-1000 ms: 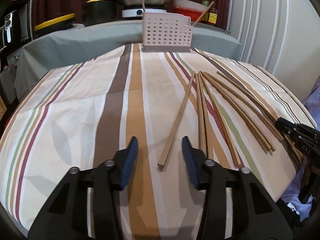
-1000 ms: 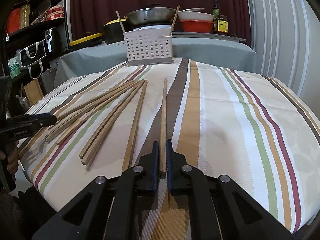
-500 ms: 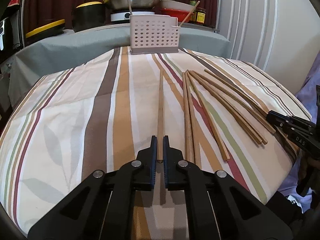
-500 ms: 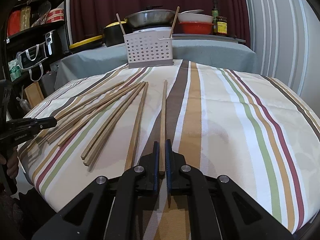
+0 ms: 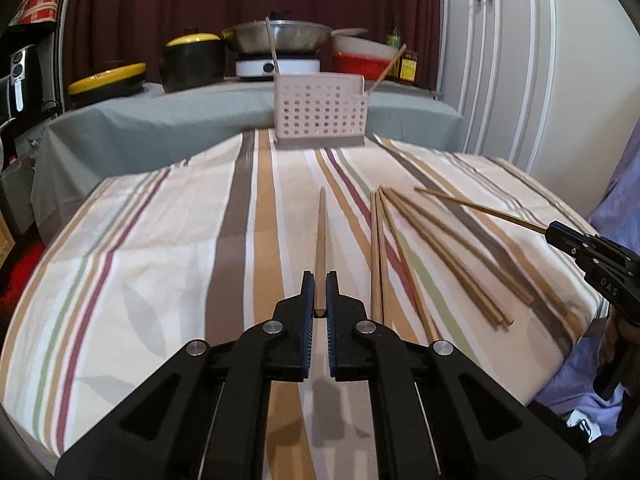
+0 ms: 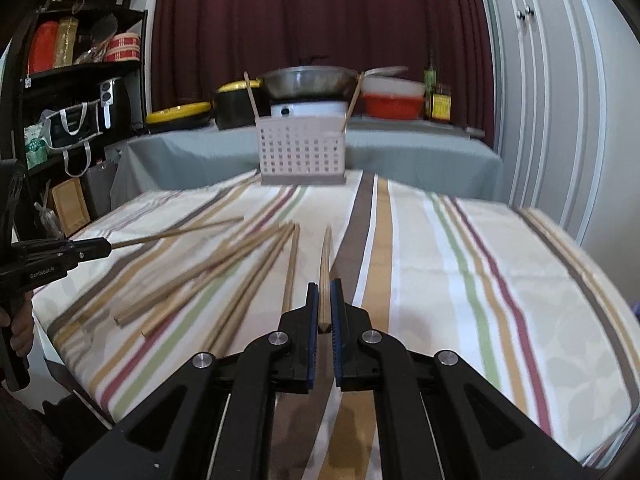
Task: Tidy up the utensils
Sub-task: 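Lift both held chopsticks and carry them over the white caddy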
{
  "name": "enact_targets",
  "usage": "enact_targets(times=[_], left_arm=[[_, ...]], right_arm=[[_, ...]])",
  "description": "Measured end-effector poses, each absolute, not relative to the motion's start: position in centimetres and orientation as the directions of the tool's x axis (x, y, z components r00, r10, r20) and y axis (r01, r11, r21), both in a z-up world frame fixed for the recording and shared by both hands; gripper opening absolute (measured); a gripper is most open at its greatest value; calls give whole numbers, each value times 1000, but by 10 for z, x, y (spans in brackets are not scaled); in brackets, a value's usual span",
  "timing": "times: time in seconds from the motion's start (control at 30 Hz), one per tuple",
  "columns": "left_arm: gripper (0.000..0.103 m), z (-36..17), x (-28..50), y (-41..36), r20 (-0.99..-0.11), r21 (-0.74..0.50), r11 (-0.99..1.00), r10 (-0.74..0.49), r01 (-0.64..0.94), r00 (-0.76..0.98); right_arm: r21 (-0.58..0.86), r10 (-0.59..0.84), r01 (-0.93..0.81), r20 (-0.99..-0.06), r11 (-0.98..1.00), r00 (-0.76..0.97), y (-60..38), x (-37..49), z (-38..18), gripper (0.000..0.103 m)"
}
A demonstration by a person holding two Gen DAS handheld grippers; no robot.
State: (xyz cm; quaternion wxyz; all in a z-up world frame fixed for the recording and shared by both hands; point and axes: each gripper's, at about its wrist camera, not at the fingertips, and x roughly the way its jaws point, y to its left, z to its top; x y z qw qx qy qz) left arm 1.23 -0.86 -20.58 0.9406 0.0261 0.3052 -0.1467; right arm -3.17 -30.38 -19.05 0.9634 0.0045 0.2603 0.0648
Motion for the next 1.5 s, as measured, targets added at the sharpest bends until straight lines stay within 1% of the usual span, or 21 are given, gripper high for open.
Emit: enact_targets(times=[0.37,0.63,0.73,0.87,1.07,1.5], left_arm=[[6,-149,-8,3,-468,-31,964,-248,264,848],[6,-111,-15,20,-427,-63,972,-231,225,875],[6,-100,-17,27,-432,-83,973,-229,215,872],[6,-86,-13,35,-467,-125,970,-245,211,850],[6,-78,1,32,-489,-108,974,-227,200,842],[6,-69,37,18,-454,-94,978,-207,184,866]], right_arm=[[17,124,-128,-390,992,913,-301,-37,-140,7],[-1,129,-137,-328,991,936,-299,-38,-111,7],[-4,132,-141,-325,990,936,-296,-34,-106,7],[-5,136,-146,-329,989,934,-295,-27,-103,7],[-3,137,-147,-332,989,933,-293,-20,-99,7],[3,150,-157,-318,988,936,-291,9,-90,7]])
